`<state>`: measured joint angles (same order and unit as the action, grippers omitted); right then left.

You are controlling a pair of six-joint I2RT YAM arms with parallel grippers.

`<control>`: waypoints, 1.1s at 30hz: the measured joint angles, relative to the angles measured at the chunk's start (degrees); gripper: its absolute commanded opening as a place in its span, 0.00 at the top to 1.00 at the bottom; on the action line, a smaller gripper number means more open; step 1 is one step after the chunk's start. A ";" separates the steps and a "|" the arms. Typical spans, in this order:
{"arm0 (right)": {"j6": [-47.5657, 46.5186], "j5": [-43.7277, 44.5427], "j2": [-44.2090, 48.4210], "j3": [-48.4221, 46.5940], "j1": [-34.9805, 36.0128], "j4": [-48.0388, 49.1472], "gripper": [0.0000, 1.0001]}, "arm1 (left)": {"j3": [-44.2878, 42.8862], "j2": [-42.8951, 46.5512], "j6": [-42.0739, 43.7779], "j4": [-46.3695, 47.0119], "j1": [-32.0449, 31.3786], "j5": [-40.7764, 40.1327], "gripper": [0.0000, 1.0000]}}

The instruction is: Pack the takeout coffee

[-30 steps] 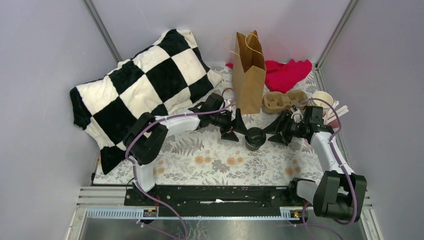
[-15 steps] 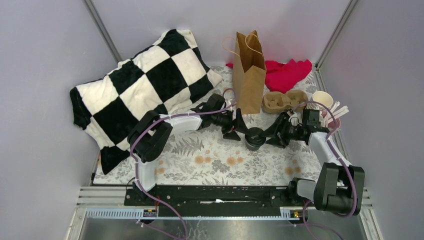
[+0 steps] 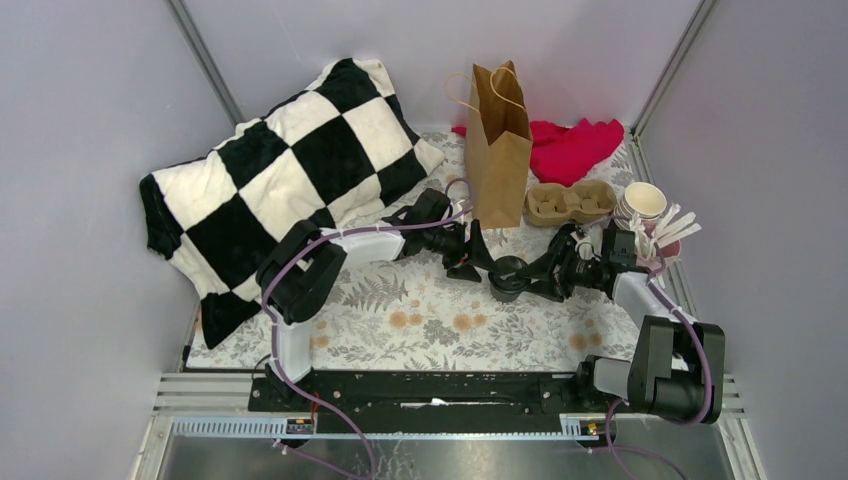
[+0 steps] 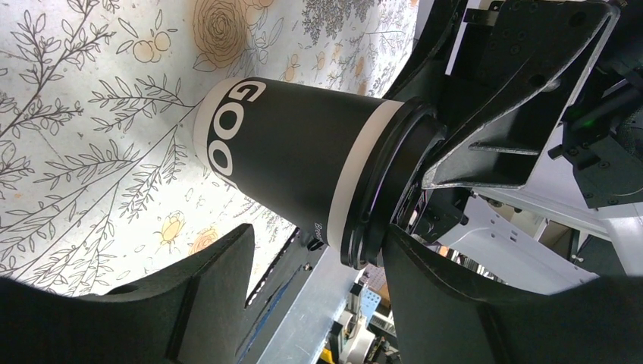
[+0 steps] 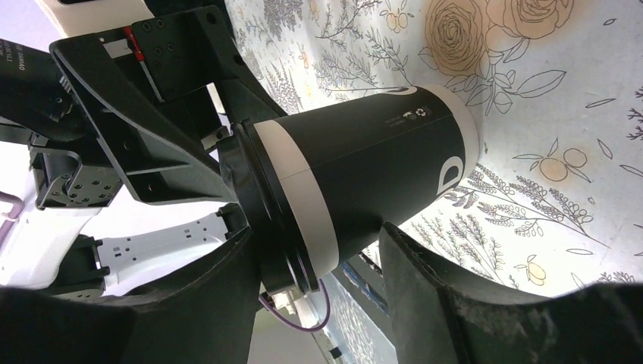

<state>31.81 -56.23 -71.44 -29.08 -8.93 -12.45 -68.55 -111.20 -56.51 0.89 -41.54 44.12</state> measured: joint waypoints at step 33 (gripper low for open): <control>-3.76 7.63 5.07 -6.12 1.16 -16.02 0.37 | -3.28 -0.02 5.44 -6.82 0.13 -0.61 0.35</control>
<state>28.05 -48.60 -66.37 -35.20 -7.77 -28.47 -71.83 -111.22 -51.07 -5.93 -41.41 43.51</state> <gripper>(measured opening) 0.647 0.650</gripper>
